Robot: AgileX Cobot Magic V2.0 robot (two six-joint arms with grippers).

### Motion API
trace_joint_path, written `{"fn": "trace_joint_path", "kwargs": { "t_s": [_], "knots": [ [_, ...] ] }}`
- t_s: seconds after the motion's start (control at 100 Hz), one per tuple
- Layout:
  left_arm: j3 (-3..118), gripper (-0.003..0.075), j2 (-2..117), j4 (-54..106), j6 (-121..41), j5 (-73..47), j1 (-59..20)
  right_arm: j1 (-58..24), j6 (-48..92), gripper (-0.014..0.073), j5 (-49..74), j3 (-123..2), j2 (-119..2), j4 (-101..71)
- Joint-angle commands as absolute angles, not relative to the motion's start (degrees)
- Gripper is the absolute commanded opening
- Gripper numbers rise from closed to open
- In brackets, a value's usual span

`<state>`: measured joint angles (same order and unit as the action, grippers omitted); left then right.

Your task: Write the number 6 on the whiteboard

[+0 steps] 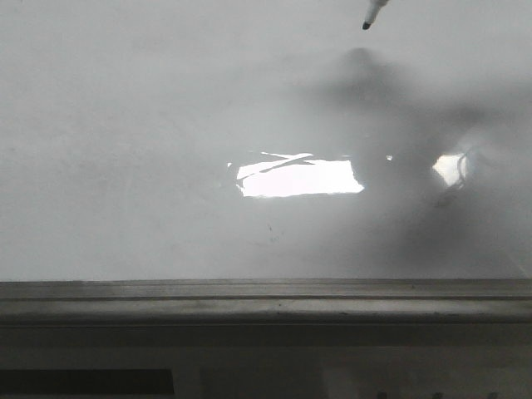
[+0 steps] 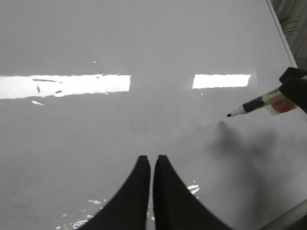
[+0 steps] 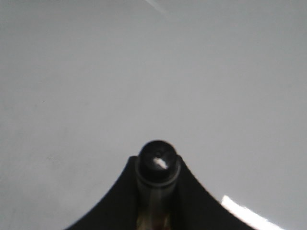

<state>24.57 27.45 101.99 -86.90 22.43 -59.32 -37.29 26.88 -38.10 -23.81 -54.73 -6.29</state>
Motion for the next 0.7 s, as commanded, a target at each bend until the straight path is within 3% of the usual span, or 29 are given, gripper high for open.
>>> {"fn": "trace_joint_path", "kwargs": {
  "t_s": [0.0, 0.69],
  "knots": [
    [26.17, -0.0020, 27.61, 100.25, -86.57, 21.18, -59.38, -36.84, 27.27, -0.0043, -43.15, -25.56, -54.42, -6.94],
    [26.17, -0.0020, 27.61, 100.69, -86.57, 21.18, -59.38, -35.58, 26.37, -0.0045, -37.67, -25.56, -57.60, -9.37]
  ]
}}
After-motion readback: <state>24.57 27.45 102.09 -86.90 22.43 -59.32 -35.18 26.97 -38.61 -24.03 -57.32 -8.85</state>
